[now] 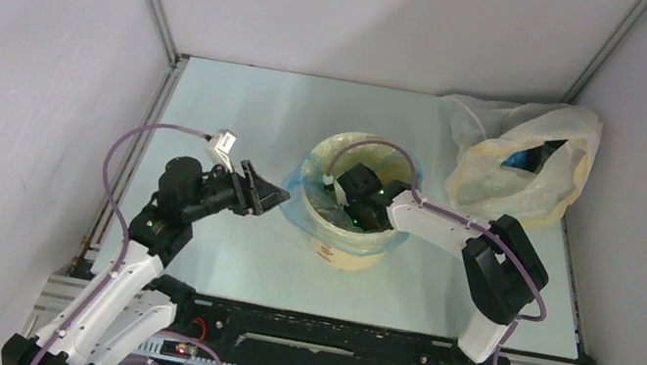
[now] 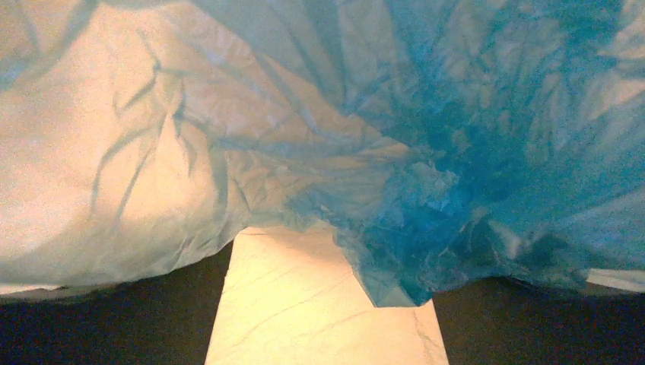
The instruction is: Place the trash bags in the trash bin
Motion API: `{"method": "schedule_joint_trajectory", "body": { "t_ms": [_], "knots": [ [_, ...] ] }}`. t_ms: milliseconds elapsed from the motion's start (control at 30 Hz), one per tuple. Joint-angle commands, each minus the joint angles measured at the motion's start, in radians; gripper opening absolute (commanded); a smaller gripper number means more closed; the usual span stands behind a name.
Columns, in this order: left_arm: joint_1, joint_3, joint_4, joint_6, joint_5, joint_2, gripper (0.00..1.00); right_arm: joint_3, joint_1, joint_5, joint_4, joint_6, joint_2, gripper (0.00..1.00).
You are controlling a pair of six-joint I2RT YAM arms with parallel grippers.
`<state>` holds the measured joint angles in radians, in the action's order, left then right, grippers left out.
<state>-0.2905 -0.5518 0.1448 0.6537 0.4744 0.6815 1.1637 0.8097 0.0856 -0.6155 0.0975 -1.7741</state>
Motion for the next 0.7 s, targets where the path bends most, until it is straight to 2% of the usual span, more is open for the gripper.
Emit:
{"method": "schedule_joint_trajectory", "body": {
  "t_ms": [0,67,133,233,367,400,533,667],
  "knots": [
    [-0.001,-0.03,-0.005,-0.026,-0.001,-0.005,0.74,0.005,0.003,0.012,0.0,0.004,0.043,0.87],
    [-0.001,-0.028,-0.006,-0.029,-0.001,0.004,0.73,0.006,0.005,0.015,-0.004,0.006,0.046,0.71],
    [-0.002,-0.027,-0.008,-0.029,0.0,0.011,0.73,0.005,0.002,0.013,-0.008,0.008,0.046,0.59],
    [-0.001,-0.027,-0.013,-0.028,0.002,0.011,0.73,0.005,0.001,0.001,-0.01,0.015,0.048,0.52],
    [-0.001,-0.027,-0.013,-0.031,-0.001,0.011,0.73,0.005,-0.005,0.001,-0.01,0.028,0.069,0.53],
    [-0.002,-0.024,-0.013,-0.033,-0.003,0.014,0.72,0.005,-0.007,0.006,-0.008,0.031,0.078,0.5],
    [-0.001,-0.011,-0.032,-0.035,0.005,0.037,0.69,0.005,-0.013,0.026,-0.005,0.042,0.11,0.28],
    [-0.001,0.01,-0.066,-0.032,0.009,0.067,0.66,0.005,-0.014,0.026,-0.01,0.049,0.131,0.21]
  ]
}}
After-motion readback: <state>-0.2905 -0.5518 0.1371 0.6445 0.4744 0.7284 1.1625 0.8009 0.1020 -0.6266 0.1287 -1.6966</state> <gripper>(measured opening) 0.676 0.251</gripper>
